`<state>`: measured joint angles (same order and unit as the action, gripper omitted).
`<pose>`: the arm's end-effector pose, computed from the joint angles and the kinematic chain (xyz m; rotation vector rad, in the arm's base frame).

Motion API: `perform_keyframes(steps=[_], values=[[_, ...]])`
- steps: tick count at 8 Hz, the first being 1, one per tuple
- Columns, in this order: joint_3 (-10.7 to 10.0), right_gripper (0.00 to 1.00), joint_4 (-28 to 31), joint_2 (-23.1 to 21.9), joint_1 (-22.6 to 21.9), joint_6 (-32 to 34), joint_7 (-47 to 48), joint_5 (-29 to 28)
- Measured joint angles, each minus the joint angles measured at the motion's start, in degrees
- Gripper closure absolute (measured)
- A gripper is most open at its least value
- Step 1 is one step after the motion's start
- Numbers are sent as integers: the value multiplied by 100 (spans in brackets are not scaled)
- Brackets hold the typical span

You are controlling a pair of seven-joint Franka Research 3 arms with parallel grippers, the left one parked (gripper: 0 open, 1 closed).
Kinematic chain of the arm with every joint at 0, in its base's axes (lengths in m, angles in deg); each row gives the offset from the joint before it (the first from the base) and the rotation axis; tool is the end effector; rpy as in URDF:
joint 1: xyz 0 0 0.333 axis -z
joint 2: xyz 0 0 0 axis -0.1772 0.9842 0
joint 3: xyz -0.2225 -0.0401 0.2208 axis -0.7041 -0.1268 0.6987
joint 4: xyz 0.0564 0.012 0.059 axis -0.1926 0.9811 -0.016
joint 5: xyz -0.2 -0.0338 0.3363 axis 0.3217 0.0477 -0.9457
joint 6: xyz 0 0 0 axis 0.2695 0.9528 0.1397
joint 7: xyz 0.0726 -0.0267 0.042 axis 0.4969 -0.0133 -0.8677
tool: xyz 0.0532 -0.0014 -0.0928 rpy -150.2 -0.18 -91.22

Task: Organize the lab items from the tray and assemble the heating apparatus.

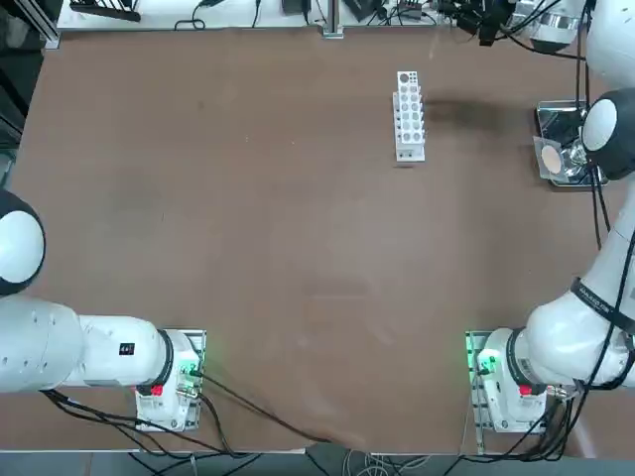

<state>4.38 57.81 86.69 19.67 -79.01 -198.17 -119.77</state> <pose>0.7109 0.0430 0.3204 -1.2338 -1.0885 -1.3240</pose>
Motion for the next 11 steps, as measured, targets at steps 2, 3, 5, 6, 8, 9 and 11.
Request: perform_keyframes(steps=[2, 3, 5, 6, 8, 9, 11], values=[[56, 78, 61, 11, -146, 14, -105, -367], [56, 78, 108, 82, -240, 8, -315, -556], [58, 78, 121, 343, -427, 6, -730, -870], [58, 78, 111, 412, -477, -28, -833, -903], [54, 78, 7, 584, -509, -133, -1047, -914], [42, 78, -61, 671, -509, -148, -1092, -914], [14, 78, -126, 745, -507, -186, -1105, -914]])
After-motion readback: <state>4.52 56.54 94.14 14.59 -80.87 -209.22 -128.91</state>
